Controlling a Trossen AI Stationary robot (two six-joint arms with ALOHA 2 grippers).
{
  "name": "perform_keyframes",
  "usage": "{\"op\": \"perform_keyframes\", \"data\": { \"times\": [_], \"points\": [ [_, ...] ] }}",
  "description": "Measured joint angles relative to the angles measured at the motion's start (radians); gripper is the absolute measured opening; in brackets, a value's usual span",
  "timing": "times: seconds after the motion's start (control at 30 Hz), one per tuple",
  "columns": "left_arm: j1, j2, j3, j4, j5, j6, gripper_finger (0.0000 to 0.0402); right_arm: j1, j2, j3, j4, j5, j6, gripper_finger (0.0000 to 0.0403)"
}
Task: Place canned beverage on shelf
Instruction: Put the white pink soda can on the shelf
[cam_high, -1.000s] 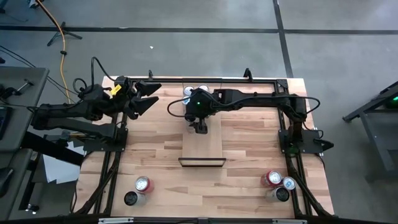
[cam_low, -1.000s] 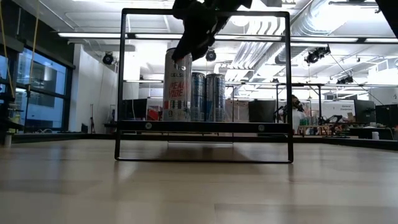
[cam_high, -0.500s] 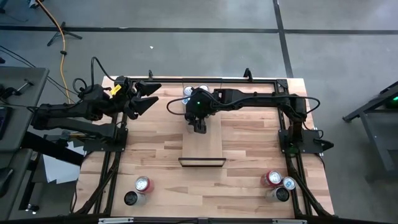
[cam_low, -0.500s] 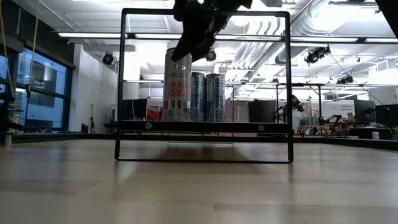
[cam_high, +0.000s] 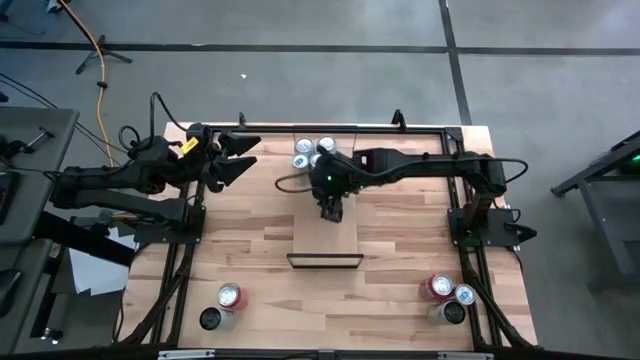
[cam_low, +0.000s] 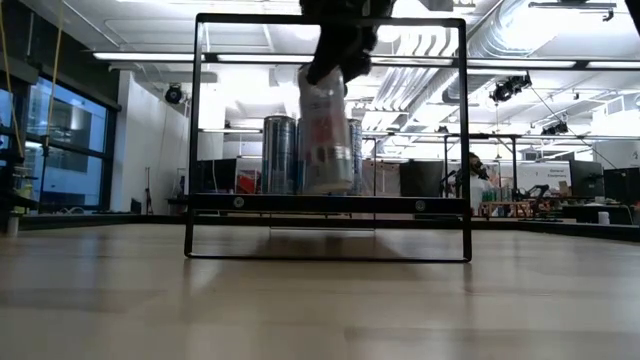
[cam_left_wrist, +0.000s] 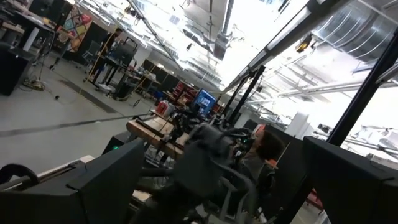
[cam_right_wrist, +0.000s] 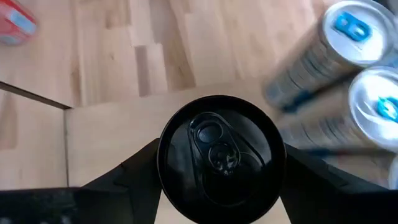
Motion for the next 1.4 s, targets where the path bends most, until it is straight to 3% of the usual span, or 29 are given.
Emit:
{"op": "perform_keyframes", "data": {
  "times": [0.37, 0.5, 0.67, 0.83, 1.0, 1.27, 1.4],
  "points": [
    [0.0, 0.005, 0.0, -0.062, -0.007, -0.007, 0.0394, 0.085, -0.061, -0.012, -0.149, 0.217, 0.107, 0.0245],
    [0.0, 0.018, 0.0, -0.069, -0.007, -0.007, 0.0394, 0.089, -0.175, -0.175, -0.102, 0.237, 0.171, 0.0245],
    [0.0, 0.044, 0.0, -0.065, -0.007, -0.008, 0.0394, 0.089, -0.394, -0.439, 0.099, 0.243, 0.397, 0.0245],
    [0.0, 0.078, 0.0, -0.065, -0.028, -0.015, 0.0394, 0.091, -0.467, -0.53, 0.26, 0.299, 0.632, 0.0245],
    [0.0, 0.114, -0.001, -0.065, -0.034, -0.035, 0.0394, 0.091, -0.365, -0.458, 0.206, 0.363, 0.726, 0.0245],
    [0.0, 0.148, -0.001, -0.065, -0.034, -0.061, 0.0394, 0.091, -0.108, -0.128, -0.088, 0.452, 0.748, 0.0245],
    [0.0, 0.148, -0.001, -0.064, -0.034, -0.061, 0.0394, 0.091, -0.016, -0.026, -0.159, 0.458, 0.729, 0.0245]
  ]
}}
